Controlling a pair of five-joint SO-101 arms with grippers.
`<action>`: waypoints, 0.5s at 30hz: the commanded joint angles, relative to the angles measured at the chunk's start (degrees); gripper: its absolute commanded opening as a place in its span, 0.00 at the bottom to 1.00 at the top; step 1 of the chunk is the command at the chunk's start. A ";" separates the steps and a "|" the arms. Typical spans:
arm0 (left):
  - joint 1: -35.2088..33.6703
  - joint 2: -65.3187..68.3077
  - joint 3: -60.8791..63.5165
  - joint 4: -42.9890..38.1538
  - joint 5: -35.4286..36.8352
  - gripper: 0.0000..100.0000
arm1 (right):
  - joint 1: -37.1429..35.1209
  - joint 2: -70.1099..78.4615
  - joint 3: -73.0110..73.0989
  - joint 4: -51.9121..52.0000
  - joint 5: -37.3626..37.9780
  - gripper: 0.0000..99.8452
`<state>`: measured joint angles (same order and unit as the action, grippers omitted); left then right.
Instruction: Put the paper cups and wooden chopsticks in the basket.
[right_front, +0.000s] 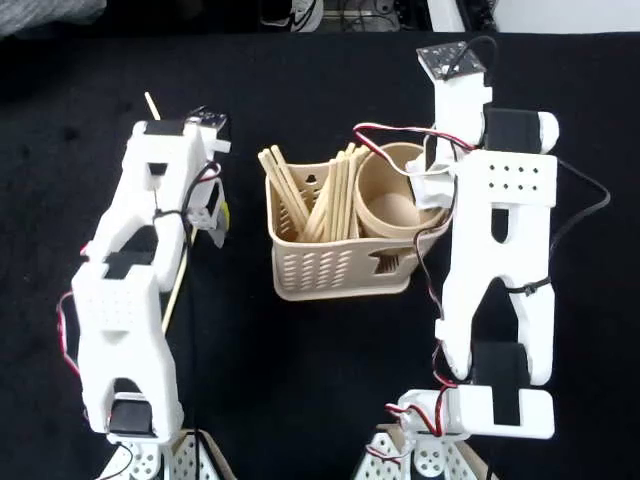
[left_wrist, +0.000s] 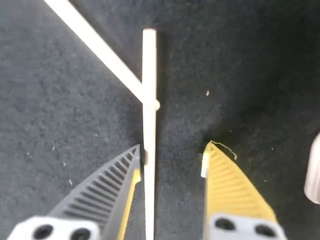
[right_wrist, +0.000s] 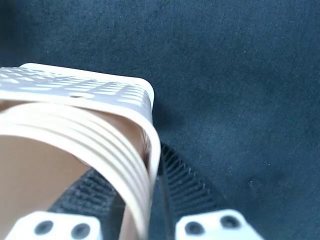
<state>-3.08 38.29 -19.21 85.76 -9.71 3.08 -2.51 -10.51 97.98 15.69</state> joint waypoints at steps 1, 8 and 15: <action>-0.84 5.80 -14.64 8.62 0.79 0.20 | -1.41 -1.27 0.22 -0.44 0.00 0.01; -0.84 14.07 -27.56 15.03 0.88 0.04 | -1.41 -1.27 0.31 -0.44 0.00 0.01; -0.84 14.59 -27.56 15.03 0.88 0.03 | -1.49 -1.27 0.31 -0.53 0.00 0.01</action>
<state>-3.25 53.49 -43.91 100.09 -9.63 3.08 -2.51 -10.51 97.98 15.69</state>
